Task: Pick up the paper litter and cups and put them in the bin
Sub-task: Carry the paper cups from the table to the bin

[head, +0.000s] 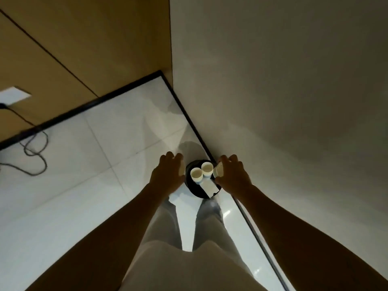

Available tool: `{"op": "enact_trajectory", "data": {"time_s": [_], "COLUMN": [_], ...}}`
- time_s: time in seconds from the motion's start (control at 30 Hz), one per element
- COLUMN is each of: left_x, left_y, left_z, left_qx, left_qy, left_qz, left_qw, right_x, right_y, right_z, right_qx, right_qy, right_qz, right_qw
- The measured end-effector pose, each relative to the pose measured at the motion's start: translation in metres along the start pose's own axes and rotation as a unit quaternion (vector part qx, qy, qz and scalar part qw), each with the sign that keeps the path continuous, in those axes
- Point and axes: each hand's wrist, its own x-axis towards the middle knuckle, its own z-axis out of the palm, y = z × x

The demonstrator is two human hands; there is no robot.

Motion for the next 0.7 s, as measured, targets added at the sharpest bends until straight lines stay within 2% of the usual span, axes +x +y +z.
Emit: {"op": "enact_trajectory", "data": {"time_s": [0.17, 0.4, 0.7], "left_x": [0.026, 0.081, 0.19], "left_y": [0.009, -0.009, -0.041], "left_z": [0.053, 0.125, 0.233], "left_qx": [-0.07, -0.141, -0.154], "left_qy": [0.049, 0.106, 0.047], "left_qz": [-0.081, -0.142, -0.119], "left_qw": [0.993, 0.974, 0.98], "right_x": [0.046, 0.108, 0.223], "right_y": [0.03, 0.054, 0.102], "right_z": [0.016, 0.076, 0.171], "right_qx": [-0.055, -0.041, -0.061], "right_qy": [-0.041, -0.071, -0.076], "right_qz": [-0.068, -0.103, -0.07], "right_qw": [0.995, 0.991, 0.993]}}
